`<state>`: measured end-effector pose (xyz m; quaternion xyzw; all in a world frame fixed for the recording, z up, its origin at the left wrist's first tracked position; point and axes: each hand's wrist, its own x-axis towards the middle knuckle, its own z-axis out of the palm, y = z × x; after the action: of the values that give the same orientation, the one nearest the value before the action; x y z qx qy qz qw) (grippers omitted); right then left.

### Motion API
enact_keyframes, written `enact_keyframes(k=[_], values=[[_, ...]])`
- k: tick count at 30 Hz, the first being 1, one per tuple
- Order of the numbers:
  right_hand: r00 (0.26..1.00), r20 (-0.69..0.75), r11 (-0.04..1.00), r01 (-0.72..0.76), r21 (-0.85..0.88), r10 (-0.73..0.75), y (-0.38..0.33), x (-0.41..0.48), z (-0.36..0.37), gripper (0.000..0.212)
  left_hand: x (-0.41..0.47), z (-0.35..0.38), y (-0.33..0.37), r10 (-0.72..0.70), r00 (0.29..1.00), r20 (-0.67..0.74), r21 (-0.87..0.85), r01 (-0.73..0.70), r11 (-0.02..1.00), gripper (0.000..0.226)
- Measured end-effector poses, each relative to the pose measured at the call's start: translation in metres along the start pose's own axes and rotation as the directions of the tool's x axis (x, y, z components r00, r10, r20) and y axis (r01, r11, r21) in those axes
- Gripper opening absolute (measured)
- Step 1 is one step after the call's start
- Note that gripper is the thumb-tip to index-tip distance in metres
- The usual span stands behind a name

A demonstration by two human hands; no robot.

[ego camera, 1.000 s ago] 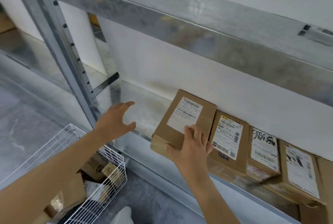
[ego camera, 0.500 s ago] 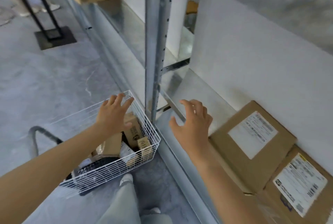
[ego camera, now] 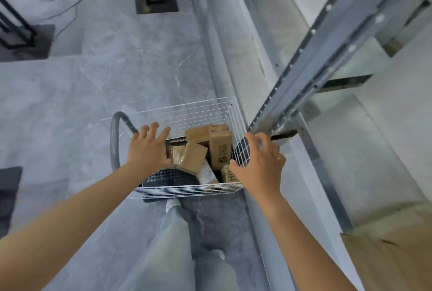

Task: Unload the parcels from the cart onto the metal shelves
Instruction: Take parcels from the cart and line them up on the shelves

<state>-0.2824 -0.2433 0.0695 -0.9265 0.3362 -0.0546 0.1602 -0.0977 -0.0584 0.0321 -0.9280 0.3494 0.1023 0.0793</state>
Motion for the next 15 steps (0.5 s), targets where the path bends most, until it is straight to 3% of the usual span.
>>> enact_keyframes(k=[6, 15], values=[[0.989, 0.145, 0.998, -0.017, -0.057, 0.026, -0.013, 0.025, 0.059, 0.069, 0.007, 0.048, -0.038, -0.064, 0.991, 0.115, -0.030, 0.068, 0.997, 0.092], [0.914, 0.375, 0.986, -0.117, -0.117, 0.153, -0.039, 0.064, 0.133, 0.072, 0.049, 0.091, -0.073, -0.011, 0.963, 0.269, -0.058, 0.028, 0.998, 0.088]])
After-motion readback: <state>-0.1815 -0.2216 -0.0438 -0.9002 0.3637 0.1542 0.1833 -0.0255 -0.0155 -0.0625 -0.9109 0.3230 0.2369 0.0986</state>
